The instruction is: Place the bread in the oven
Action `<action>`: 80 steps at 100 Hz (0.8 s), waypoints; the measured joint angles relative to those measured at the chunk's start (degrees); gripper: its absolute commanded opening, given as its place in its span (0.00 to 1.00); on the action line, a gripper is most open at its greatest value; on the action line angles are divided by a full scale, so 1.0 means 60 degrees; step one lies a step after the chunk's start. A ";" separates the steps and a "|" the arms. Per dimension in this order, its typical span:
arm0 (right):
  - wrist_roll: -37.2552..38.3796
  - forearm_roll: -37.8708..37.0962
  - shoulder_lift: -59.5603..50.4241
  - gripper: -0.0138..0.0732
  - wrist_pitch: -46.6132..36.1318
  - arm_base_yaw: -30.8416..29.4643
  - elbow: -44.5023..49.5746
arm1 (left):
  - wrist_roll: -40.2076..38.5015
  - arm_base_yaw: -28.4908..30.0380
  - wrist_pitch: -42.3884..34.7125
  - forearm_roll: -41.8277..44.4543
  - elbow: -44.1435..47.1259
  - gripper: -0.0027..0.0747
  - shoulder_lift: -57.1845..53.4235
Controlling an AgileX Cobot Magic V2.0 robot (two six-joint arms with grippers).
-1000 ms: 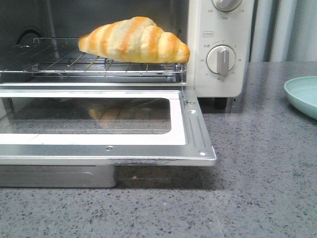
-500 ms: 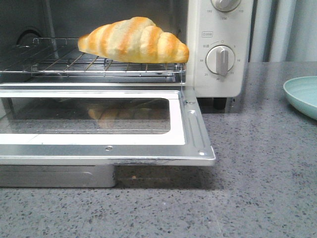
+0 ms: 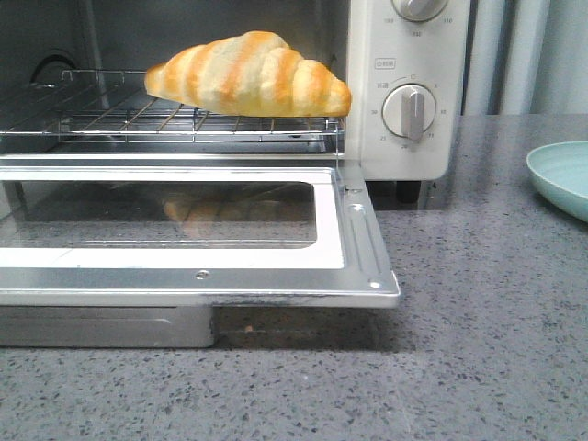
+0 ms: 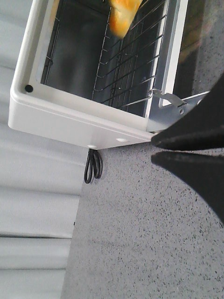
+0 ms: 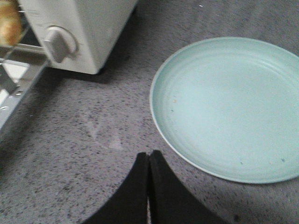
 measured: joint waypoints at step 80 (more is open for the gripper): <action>-0.2891 0.0923 -0.4389 0.08 -0.5123 -0.3761 0.4595 | 0.0000 0.0000 0.0000 0.0000 0.0000 0.01 0.0000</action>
